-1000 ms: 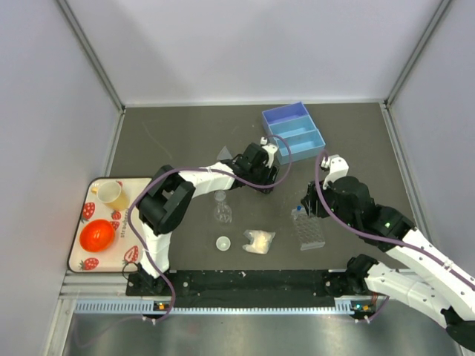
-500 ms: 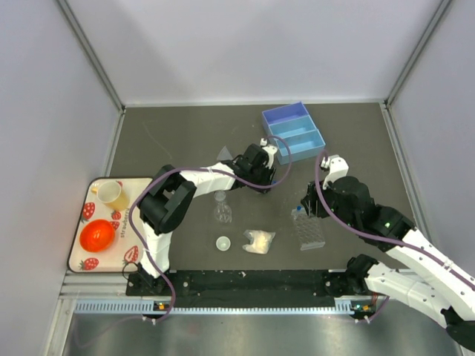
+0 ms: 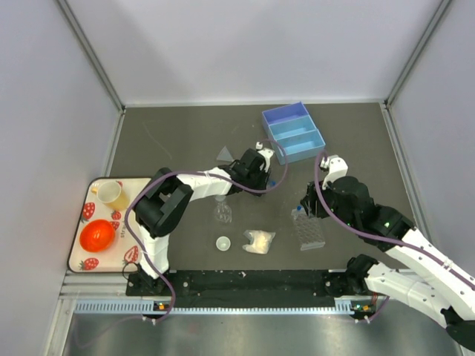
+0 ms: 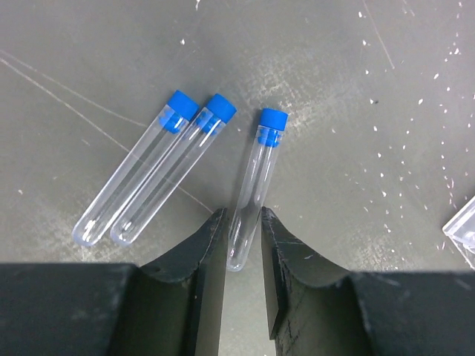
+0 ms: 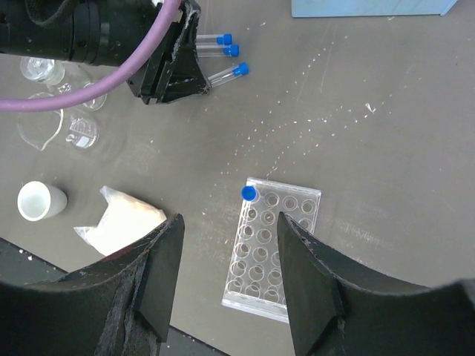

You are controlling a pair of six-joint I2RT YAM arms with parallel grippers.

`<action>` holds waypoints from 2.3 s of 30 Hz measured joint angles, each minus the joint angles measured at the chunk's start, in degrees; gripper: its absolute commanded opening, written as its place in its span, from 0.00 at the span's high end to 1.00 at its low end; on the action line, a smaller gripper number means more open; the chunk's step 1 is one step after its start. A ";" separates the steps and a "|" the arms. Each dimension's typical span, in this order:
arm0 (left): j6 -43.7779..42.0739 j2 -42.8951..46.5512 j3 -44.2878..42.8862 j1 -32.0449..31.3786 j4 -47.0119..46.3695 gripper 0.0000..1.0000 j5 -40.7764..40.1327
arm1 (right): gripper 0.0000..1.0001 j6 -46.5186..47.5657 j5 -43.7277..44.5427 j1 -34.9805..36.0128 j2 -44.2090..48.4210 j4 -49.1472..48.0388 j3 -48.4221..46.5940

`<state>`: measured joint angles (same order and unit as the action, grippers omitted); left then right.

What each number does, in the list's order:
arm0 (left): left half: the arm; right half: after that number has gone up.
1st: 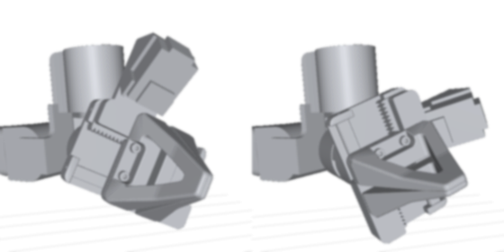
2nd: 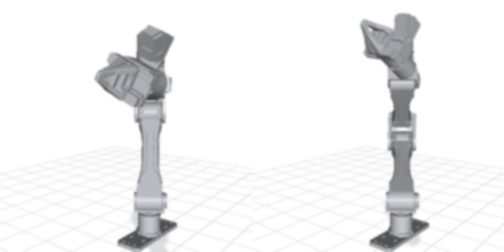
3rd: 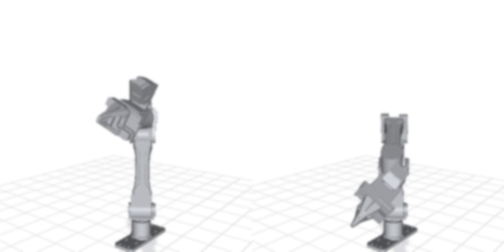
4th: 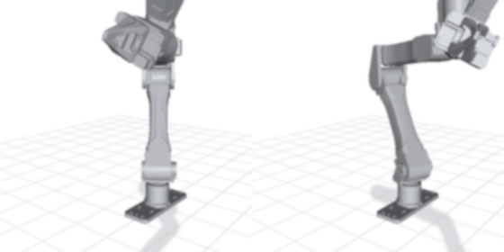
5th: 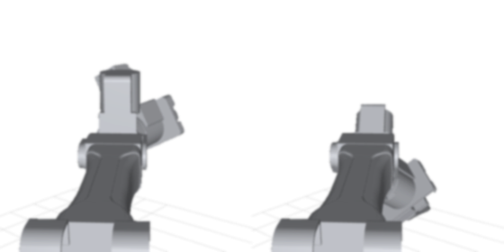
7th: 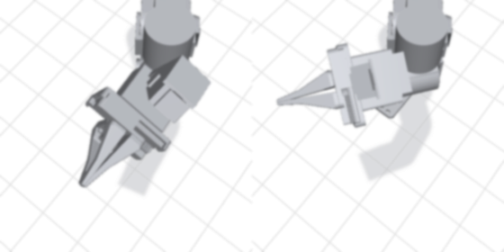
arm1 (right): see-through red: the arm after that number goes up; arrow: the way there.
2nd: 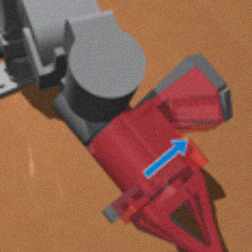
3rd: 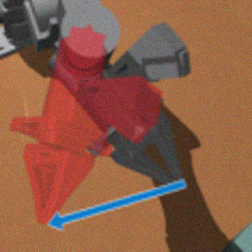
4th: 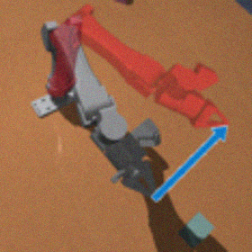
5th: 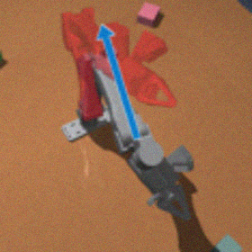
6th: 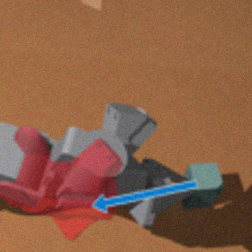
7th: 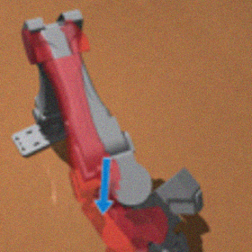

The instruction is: Organize the chemistry lab equipment

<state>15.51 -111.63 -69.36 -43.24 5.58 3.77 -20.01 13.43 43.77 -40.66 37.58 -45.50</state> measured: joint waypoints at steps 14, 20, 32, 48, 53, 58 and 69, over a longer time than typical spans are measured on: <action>1.55 2.01 1.60 -2.36 2.78 1.00 -8.59 | 0.47 -1.05 -1.07 0.00 0.24 0.00 0.09; 1.46 3.52 2.45 -3.32 5.49 1.00 -9.44 | 0.47 -1.68 -1.57 0.00 1.07 0.15 0.57; -1.53 20.41 6.21 -7.04 14.64 1.00 4.83 | 0.46 -2.05 -6.43 0.00 2.84 0.24 0.61; 0.15 44.26 15.08 -6.93 9.99 1.00 37.05 | 0.46 -2.21 -40.46 0.04 5.38 -6.75 -1.03; 1.79 47.84 17.29 -6.93 7.96 1.00 42.10 | 0.46 -4.02 -45.55 0.04 5.33 -9.86 -1.53; 3.41 52.35 19.37 -6.93 5.46 1.00 45.00 | 0.46 -5.66 -48.06 0.04 4.87 -11.72 -1.55; 8.44 58.93 22.84 -6.93 -0.15 1.00 46.80 | 0.48 -10.29 -49.68 1.88 3.82 -18.18 -1.55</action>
<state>23.94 -52.71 -46.52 -50.17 5.43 50.57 -30.30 -36.25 45.65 -36.84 19.40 -47.05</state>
